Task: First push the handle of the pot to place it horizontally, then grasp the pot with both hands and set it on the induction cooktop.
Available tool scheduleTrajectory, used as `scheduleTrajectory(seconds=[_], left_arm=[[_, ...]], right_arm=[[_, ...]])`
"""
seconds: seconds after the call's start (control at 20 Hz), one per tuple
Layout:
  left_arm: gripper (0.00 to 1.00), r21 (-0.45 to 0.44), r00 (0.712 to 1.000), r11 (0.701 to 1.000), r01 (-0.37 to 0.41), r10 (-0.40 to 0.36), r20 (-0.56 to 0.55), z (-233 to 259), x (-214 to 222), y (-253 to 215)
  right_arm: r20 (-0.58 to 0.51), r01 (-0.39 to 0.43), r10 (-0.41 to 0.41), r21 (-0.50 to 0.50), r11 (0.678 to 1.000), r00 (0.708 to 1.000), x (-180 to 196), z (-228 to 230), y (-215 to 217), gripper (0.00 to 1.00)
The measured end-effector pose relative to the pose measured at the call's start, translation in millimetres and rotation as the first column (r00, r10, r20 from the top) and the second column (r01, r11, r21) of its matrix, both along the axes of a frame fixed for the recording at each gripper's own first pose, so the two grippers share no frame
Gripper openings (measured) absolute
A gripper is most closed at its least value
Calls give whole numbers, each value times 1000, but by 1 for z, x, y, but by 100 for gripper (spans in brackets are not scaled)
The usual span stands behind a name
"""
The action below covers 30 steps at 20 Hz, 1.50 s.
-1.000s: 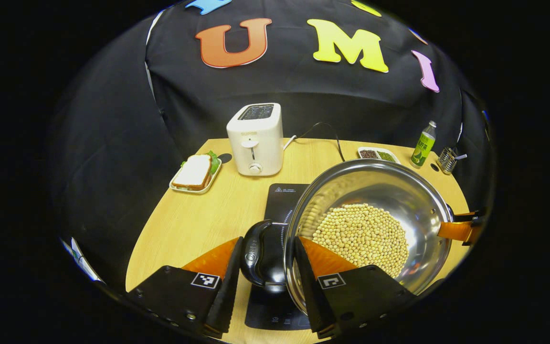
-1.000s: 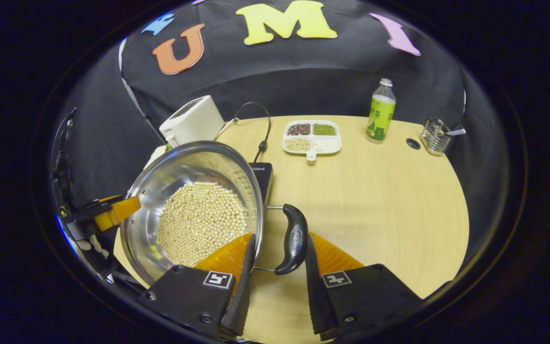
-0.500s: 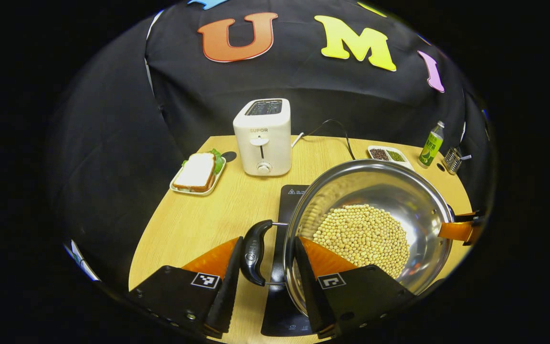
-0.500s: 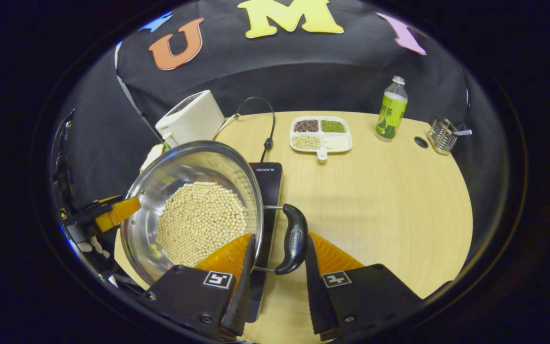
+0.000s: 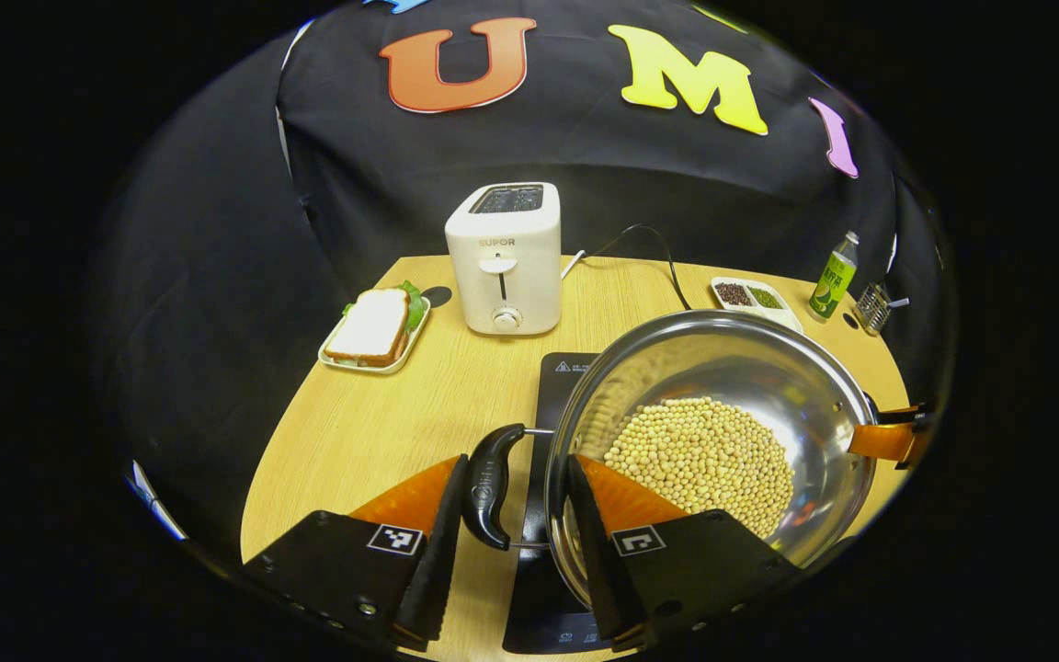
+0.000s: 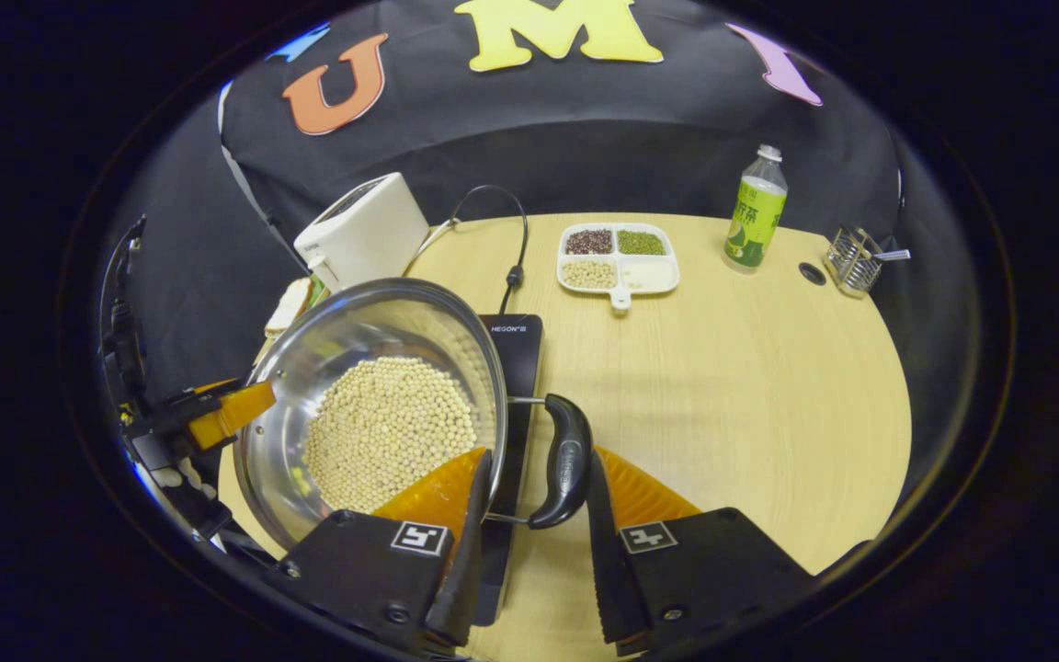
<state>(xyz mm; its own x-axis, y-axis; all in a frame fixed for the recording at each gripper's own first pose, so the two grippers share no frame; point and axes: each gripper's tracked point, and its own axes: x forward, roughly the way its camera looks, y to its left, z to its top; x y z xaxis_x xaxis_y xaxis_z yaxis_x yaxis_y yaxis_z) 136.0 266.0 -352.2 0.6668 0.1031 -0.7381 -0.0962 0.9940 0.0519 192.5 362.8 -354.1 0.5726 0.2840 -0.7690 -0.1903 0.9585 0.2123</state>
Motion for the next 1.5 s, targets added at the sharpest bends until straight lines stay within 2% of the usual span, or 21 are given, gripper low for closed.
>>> scheduleTrajectory(seconds=[0.25,1.1,1.15,1.2,1.25,1.35,1.4,1.45,1.5], left_arm=[[60,5,999,1000,9,-9,38,-1,0,1],[60,13,995,1000,15,-16,96,4,1,1],[60,12,995,1000,15,-16,98,5,2,1],[60,10,995,1000,14,-15,96,5,1,2],[60,9,995,1000,15,-16,100,6,1,1],[63,10,992,1000,14,-15,128,12,1,4],[66,27,987,1000,1,-6,163,21,2,9],[63,39,982,999,-2,-5,189,30,3,11],[81,55,977,998,-6,-6,211,38,1,13]], right_arm=[[33,2,-2,8,1000,999,1,-1,0,55],[124,62,-73,94,994,990,5,0,2,56],[135,63,-75,89,994,988,6,1,0,58],[151,70,-85,96,993,985,7,4,-1,65],[164,71,-85,87,994,983,7,7,-3,66],[212,60,-73,66,996,975,10,15,-7,76],[234,57,-68,53,997,970,10,19,-11,76],[256,54,-64,46,997,965,11,25,-14,75],[278,48,-56,37,998,959,10,31,-17,76]])
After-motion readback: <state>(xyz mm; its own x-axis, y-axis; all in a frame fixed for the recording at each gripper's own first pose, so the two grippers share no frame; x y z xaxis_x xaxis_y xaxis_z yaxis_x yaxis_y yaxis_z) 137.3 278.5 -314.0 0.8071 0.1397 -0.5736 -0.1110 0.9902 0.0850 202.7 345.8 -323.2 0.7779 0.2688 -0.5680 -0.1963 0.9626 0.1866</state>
